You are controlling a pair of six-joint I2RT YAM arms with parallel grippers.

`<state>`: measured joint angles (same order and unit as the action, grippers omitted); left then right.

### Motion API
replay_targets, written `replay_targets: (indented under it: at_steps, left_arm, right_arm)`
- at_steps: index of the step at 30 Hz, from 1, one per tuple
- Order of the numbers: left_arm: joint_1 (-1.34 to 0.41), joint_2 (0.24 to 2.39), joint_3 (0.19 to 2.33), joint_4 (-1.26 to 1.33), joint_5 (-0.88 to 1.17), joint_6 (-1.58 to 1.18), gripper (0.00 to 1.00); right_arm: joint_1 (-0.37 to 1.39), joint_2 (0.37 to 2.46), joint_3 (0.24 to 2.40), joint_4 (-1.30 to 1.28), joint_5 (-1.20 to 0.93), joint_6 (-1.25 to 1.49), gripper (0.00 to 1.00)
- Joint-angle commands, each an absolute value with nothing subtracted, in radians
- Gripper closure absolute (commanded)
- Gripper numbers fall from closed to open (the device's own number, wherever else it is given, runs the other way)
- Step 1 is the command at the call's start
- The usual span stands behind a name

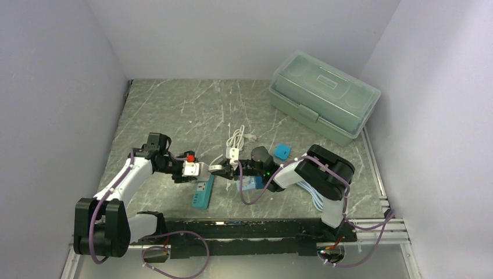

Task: Insert the plug
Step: Insert the plug into the socket.

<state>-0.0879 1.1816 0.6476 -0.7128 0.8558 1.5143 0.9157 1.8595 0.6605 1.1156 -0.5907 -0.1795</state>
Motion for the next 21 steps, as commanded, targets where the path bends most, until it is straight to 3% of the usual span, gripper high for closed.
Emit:
replay_targets:
  at_steps: [1, 21]
  left_arm:
    - [-0.092, 1.210, 0.592, -0.836, 0.698, 1.575, 0.61]
    - [-0.101, 1.202, 0.591, -0.840, 0.697, 1.568, 0.62]
  right_arm:
    - [0.916, 1.863, 0.673, 1.187, -0.623, -0.177, 1.00]
    - [0.923, 1.860, 0.681, 1.216, -0.613, -0.165, 1.00]
